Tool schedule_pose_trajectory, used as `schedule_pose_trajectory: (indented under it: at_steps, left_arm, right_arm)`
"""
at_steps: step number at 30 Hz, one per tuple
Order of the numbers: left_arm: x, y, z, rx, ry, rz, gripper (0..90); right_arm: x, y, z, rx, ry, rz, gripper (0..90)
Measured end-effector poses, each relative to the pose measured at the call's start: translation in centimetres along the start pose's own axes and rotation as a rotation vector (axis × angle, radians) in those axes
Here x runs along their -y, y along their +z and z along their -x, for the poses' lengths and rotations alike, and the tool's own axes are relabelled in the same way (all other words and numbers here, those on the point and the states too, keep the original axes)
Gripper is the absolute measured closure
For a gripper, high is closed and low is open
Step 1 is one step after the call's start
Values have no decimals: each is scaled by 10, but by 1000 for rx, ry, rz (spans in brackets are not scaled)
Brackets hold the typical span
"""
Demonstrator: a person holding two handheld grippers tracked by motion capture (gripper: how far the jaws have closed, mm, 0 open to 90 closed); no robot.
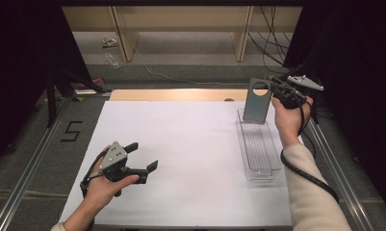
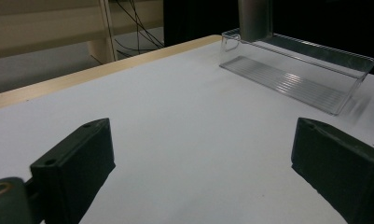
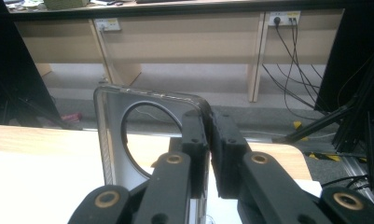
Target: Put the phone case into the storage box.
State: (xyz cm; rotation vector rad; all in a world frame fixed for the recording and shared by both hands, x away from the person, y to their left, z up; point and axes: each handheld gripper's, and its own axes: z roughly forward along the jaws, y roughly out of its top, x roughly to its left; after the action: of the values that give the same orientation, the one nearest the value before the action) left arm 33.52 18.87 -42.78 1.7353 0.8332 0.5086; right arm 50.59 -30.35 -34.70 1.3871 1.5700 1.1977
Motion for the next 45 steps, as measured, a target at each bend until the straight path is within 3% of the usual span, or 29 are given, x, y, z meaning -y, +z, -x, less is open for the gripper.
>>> schedule_pose_trajectory:
  at_steps: [45]
  left_arm:
    - [0,0,0,0,-2,0,53]
  right_arm:
    - [3,27,-3,-26,-51,-46,852]
